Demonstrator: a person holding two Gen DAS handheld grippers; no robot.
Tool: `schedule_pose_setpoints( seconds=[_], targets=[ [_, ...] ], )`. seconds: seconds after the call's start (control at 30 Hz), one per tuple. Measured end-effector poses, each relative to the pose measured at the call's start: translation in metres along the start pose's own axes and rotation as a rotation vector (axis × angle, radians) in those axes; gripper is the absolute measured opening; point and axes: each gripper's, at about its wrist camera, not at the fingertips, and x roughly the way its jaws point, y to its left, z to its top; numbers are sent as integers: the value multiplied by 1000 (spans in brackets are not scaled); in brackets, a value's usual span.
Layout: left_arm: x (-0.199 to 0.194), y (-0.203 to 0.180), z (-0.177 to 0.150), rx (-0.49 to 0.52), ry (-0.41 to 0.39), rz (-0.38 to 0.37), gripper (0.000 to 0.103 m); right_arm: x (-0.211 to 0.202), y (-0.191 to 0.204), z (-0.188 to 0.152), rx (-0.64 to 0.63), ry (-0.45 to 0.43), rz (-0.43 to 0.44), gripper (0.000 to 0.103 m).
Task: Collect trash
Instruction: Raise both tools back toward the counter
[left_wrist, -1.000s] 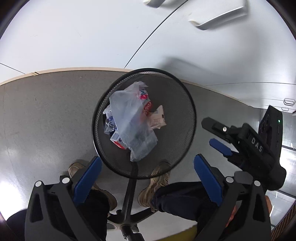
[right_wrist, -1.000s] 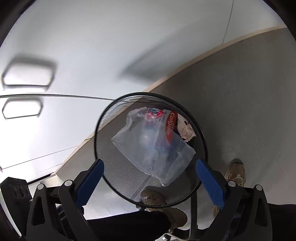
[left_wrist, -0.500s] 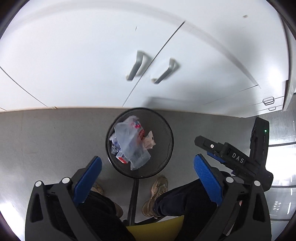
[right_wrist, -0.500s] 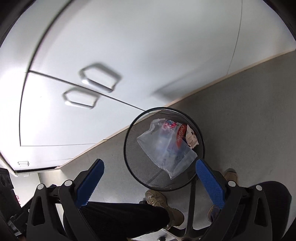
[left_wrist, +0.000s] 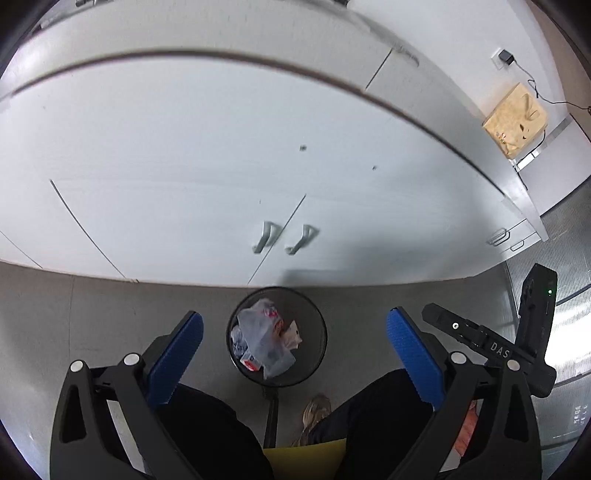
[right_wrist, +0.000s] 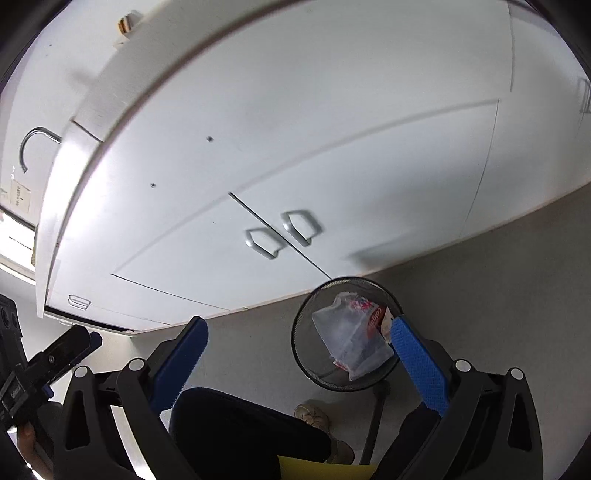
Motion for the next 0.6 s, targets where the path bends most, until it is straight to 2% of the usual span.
schedule_pose_setpoints(
  seconds=[0.27,0.43,0.6],
  targets=[
    [-91,-21,43,78,-171,16,99,-87,47,33,-163,-160,7,100],
    [-127,-27,79,111,-223,33,99,-122,76,60,-254,-228,-18,100],
    [-146,-26,121,137,-249,50,99,-136,101,95,-323,-257,-34,100]
  ],
)
